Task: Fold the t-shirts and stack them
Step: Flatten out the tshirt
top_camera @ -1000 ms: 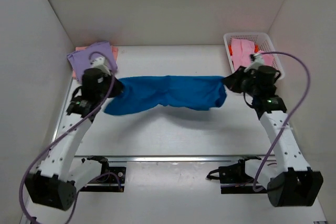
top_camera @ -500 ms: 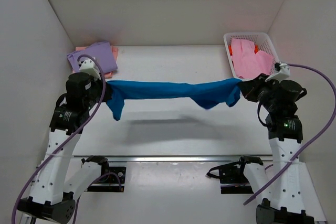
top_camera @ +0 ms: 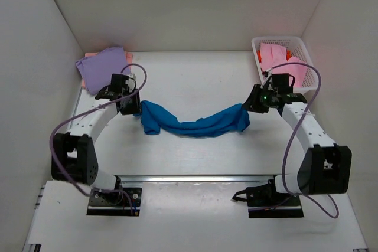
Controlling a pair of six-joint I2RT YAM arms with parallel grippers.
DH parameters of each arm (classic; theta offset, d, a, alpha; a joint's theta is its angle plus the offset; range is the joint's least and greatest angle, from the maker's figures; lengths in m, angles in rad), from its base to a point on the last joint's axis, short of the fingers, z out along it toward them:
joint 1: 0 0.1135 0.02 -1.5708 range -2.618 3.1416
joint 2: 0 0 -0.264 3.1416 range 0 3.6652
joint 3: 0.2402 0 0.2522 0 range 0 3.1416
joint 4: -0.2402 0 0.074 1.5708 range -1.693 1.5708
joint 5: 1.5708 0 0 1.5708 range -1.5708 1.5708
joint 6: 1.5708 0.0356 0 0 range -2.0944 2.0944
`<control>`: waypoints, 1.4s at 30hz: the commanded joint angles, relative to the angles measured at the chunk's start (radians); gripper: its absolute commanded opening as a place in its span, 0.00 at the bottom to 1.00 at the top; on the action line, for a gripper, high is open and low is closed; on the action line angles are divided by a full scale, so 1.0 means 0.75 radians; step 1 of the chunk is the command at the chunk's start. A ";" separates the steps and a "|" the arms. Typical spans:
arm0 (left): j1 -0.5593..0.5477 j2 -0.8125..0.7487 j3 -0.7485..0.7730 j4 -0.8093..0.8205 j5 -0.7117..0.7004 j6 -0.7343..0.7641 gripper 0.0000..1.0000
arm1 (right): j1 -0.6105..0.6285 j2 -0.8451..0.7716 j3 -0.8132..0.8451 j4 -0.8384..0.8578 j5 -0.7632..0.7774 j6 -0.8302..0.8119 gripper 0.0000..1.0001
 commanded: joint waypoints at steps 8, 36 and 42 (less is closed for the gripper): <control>0.024 -0.118 -0.243 0.146 0.032 0.018 0.50 | -0.042 -0.025 -0.082 0.037 0.084 -0.122 0.26; -0.224 0.107 -0.528 0.687 0.128 -0.369 0.00 | 0.011 0.216 -0.350 0.252 0.121 0.013 0.00; -0.130 -0.149 -0.442 0.507 0.139 -0.350 0.00 | -0.111 -0.105 -0.299 0.201 0.055 -0.009 0.00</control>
